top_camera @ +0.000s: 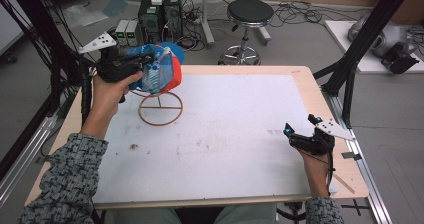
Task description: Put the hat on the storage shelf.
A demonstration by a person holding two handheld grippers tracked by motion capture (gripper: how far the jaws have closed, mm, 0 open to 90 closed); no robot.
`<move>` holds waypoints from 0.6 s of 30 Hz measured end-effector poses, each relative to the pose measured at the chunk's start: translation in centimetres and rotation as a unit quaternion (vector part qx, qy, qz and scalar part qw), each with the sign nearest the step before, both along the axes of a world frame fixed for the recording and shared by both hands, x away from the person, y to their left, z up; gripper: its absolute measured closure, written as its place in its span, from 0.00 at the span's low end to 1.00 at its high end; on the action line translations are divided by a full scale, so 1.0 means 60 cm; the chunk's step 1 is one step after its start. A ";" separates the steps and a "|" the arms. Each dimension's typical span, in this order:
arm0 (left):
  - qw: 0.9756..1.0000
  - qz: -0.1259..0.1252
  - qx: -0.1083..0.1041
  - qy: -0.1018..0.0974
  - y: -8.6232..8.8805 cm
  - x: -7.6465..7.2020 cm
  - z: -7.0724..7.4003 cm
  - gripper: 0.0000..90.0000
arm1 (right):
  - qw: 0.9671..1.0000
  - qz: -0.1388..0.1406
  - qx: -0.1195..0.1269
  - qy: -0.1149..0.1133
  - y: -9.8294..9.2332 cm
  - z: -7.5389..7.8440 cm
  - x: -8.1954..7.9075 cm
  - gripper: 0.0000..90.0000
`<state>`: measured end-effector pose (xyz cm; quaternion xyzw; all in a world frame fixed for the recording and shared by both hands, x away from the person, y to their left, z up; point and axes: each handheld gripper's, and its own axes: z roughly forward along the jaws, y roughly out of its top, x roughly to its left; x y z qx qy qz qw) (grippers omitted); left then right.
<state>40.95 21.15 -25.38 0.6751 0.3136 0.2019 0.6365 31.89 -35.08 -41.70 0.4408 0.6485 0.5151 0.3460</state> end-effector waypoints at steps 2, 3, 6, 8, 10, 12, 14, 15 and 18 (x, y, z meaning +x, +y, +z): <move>1.000 0.000 -0.001 -0.002 -0.002 0.000 -0.003 0.96 | 1.000 0.001 0.000 0.000 0.000 0.000 0.000 0.05; 1.000 0.000 -0.001 -0.003 -0.003 0.000 -0.005 0.96 | 1.000 0.000 0.000 0.000 0.000 0.000 0.000 0.05; 1.000 0.002 0.004 -0.013 -0.004 -0.001 -0.010 0.96 | 1.000 0.001 0.001 0.000 0.000 0.000 0.000 0.05; 1.000 0.007 0.008 -0.019 -0.004 -0.003 -0.011 0.96 | 1.000 0.001 -0.001 0.001 0.000 0.000 0.000 0.05; 0.999 0.013 0.013 -0.032 -0.005 -0.006 -0.015 0.96 | 1.000 0.001 -0.001 0.001 0.000 0.000 0.000 0.05; 0.999 0.014 0.014 -0.038 -0.005 -0.007 -0.018 0.96 | 1.000 0.001 -0.002 0.000 0.000 0.000 0.000 0.05; 0.999 0.018 0.017 -0.045 -0.005 -0.008 -0.020 0.96 | 1.000 0.001 -0.002 0.001 0.000 0.000 0.000 0.05; 0.998 0.019 0.020 -0.050 -0.005 -0.008 -0.022 0.96 | 1.000 0.002 -0.002 0.000 0.000 0.000 0.000 0.05; 0.998 0.023 0.024 -0.059 -0.006 -0.008 -0.024 0.96 | 1.000 0.002 -0.003 -0.001 0.000 0.000 0.001 0.05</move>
